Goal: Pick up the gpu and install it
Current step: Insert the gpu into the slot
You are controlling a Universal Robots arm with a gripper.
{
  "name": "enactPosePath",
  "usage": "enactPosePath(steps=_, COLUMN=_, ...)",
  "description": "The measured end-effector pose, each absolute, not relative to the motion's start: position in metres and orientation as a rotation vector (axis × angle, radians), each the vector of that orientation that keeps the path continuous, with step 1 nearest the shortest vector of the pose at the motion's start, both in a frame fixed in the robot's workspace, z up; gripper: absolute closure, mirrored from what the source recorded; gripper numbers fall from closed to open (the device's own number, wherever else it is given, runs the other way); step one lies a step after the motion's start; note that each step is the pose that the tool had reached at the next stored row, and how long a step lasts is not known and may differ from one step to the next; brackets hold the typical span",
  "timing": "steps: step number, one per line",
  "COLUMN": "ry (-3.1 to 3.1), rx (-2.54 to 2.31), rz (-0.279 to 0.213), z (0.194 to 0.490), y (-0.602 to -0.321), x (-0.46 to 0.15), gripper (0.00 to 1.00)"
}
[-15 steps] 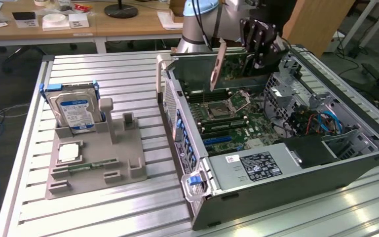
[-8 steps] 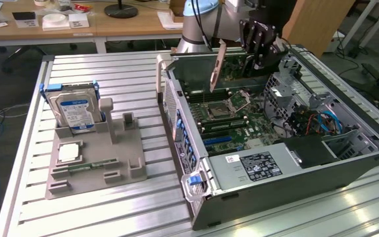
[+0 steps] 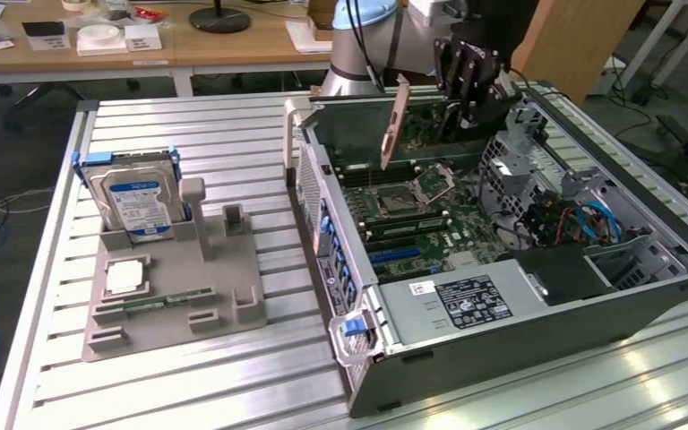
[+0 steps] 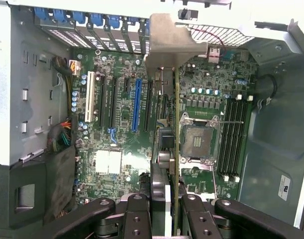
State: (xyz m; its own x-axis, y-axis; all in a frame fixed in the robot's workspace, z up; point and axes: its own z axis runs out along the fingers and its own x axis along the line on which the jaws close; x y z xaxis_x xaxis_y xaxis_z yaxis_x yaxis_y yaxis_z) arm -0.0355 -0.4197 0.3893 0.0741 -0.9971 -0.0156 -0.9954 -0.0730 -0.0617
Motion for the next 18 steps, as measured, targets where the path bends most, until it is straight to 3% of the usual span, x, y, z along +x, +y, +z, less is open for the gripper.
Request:
enactPosePath(steps=5, ry=2.095, rx=-2.243, rz=-0.073, z=0.3862, y=-0.4197, x=-0.036, gripper=0.72)
enactPosePath(steps=18, ry=2.157, rx=-2.185, rz=-0.078, z=0.3805, y=-0.4197, x=-0.0364, gripper=0.72)
